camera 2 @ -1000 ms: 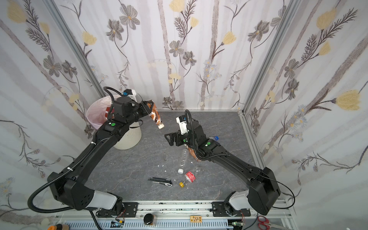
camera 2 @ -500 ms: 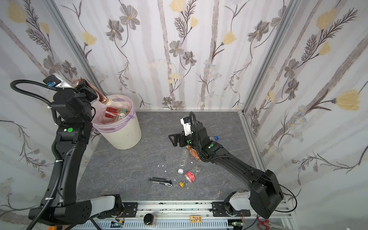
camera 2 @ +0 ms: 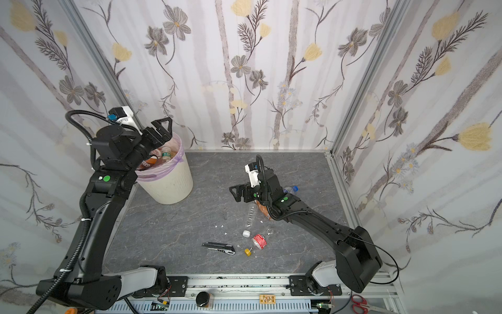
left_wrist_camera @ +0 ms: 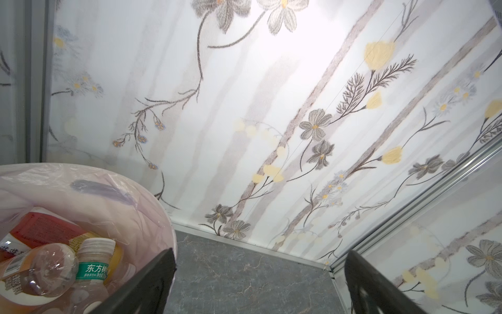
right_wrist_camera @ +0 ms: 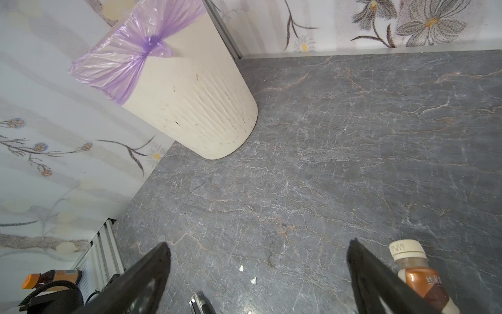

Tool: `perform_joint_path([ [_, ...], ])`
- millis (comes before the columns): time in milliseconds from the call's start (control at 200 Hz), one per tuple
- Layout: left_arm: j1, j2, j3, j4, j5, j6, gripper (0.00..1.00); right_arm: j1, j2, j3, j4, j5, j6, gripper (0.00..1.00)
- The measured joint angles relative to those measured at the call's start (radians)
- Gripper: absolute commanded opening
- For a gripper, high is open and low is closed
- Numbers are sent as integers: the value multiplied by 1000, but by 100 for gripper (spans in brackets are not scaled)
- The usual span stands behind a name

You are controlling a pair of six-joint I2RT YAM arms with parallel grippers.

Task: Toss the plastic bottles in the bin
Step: 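Open the left gripper over the bin to drop the Nescafe bottle, then move the right gripper toward the crushed clear bottle while left lifts from bin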

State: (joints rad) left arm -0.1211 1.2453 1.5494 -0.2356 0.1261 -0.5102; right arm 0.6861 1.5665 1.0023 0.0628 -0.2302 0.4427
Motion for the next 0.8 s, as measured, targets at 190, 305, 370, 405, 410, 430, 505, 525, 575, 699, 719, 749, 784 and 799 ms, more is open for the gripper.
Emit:
perform_joint_path([
  [190, -7, -80, -117, -30, -6, -35, 100, 2, 45, 57, 15, -10, 29, 100],
  [305, -6, -126, -176, -30, -19, -55, 100, 5, 100, 133, 0, -6, 39, 100],
  [370, 4, -144, -204, -31, -16, -67, 100, 8, 139, 201, -7, 0, 47, 100],
  [405, 25, -147, -212, -31, -4, -72, 100, 10, 165, 241, -11, 6, 53, 100],
  [410, 28, -147, -212, -31, -3, -72, 100, 10, 168, 245, -11, 7, 54, 100],
  [430, 44, -145, -212, -34, 5, -78, 100, 10, 183, 267, -15, 8, 58, 100],
  [505, 91, -101, -190, -54, 13, -90, 100, 14, 235, 340, -22, 21, 73, 100],
  [525, 97, -84, -176, -61, 17, -91, 100, 16, 247, 356, -23, 23, 73, 100],
  [575, 100, -32, -139, -78, 36, -75, 100, 21, 273, 388, -25, 26, 81, 100],
  [699, 101, 102, -21, -179, 31, 6, 100, 35, 291, 406, -34, 27, 92, 100],
  [719, 101, 121, -1, -190, 27, 19, 100, 37, 291, 403, -34, 27, 92, 100],
  [749, 101, 156, 42, -212, 19, 45, 100, 39, 290, 397, -32, 27, 93, 100],
  [784, 98, 193, 88, -234, 4, 71, 100, 39, 284, 382, -32, 24, 99, 100],
  [799, 95, 214, 113, -246, -10, 87, 100, 39, 282, 376, -32, 24, 99, 100],
])
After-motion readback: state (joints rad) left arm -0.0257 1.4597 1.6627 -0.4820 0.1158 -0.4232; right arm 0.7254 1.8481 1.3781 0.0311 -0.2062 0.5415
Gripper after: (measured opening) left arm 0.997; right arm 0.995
